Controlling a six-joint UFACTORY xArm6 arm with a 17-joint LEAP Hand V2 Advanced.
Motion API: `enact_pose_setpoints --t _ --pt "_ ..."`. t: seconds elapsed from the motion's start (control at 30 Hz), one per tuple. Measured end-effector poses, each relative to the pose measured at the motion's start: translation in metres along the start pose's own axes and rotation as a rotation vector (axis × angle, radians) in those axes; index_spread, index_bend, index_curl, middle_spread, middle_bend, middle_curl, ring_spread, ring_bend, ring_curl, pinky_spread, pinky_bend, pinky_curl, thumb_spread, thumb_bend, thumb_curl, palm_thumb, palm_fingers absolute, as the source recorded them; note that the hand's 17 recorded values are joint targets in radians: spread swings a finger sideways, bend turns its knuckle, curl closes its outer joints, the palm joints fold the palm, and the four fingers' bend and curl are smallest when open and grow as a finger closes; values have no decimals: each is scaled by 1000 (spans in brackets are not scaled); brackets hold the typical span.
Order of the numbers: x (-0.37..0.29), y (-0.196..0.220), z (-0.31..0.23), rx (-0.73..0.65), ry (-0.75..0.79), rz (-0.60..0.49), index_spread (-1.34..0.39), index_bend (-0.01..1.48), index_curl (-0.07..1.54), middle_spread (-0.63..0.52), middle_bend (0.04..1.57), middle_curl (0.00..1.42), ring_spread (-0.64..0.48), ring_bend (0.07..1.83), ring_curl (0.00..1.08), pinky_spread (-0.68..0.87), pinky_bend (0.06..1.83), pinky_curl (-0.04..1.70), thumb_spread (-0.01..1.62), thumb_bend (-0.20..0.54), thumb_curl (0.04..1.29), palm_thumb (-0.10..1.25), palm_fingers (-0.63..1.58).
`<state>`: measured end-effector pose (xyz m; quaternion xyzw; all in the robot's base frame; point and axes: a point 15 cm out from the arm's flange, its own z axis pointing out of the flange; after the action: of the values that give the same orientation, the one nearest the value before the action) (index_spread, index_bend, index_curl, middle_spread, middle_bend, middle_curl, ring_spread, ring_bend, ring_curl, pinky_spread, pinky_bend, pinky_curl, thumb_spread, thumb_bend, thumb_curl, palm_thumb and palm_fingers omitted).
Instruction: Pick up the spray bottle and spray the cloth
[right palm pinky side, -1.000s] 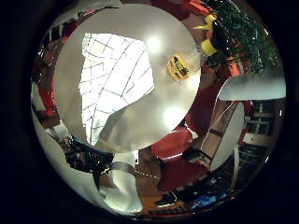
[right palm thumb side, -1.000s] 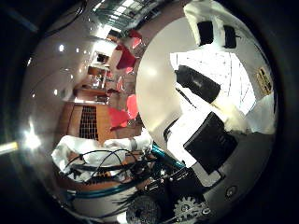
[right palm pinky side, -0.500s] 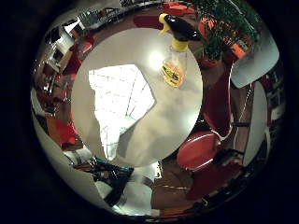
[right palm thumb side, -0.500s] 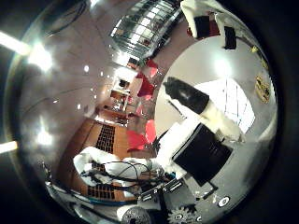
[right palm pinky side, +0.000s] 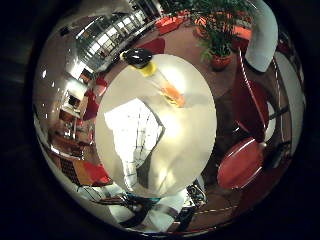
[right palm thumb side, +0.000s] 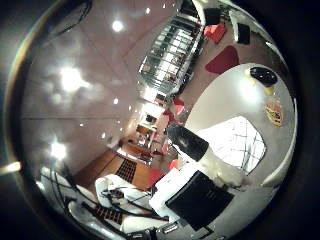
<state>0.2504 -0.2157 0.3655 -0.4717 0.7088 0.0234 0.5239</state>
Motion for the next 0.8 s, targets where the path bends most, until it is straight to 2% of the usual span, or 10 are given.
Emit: enact_pose_setpoints --t 0.23,0.5,0.8 --pt "77 18 -20 103 -73 80 -209 172 405 13 466 453 81 676 301 313 703 55 1100 -22 318 611 168" --pt "151 27 -16 209 -113 192 -188 166 360 47 426 426 119 634 287 336 620 110 1081 -24 310 600 172" --pt "174 10 33 202 -145 217 -183 165 332 47 411 415 110 610 285 338 551 160 1059 -26 303 574 190"
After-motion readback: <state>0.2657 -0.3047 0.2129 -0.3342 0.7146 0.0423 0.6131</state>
